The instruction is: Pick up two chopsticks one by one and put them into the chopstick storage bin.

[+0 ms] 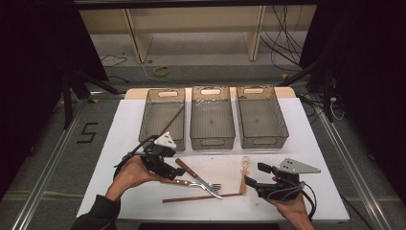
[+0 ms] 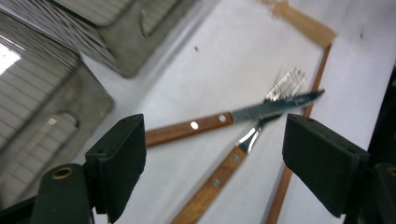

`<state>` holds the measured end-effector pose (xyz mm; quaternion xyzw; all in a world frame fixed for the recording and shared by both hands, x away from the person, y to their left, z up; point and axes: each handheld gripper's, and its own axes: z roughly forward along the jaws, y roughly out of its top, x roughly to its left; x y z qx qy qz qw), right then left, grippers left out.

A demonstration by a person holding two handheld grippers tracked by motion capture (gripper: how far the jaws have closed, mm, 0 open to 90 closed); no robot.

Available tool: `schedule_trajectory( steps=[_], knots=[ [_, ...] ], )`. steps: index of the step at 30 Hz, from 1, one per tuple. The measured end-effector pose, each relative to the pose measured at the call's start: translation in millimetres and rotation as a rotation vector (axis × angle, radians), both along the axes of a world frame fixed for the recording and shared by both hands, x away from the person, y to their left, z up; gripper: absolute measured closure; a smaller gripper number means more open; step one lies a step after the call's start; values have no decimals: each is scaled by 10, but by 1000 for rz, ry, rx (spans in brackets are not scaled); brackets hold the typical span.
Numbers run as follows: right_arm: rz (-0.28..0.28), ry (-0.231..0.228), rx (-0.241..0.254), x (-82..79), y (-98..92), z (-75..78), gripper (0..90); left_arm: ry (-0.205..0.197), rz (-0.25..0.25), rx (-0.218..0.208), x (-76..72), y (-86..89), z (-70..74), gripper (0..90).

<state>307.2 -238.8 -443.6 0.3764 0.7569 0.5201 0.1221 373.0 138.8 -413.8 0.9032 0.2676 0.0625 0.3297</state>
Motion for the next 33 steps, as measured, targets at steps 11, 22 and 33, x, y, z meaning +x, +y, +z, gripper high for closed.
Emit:
schedule_trajectory(
  steps=[11, 22, 33],
  knots=[
    [3, 3, -1, -2, 4, -1, 253, 42, -94, 104, -190, -197, -195, 221],
    [6, 5, -3, -1, 11, -5, 253, 81, -165, 179, -273, -319, -351, 285],
    [9, 8, -3, 1, 13, -7, 252, 95, -210, 240, -346, -389, -416, 386]
  ],
)
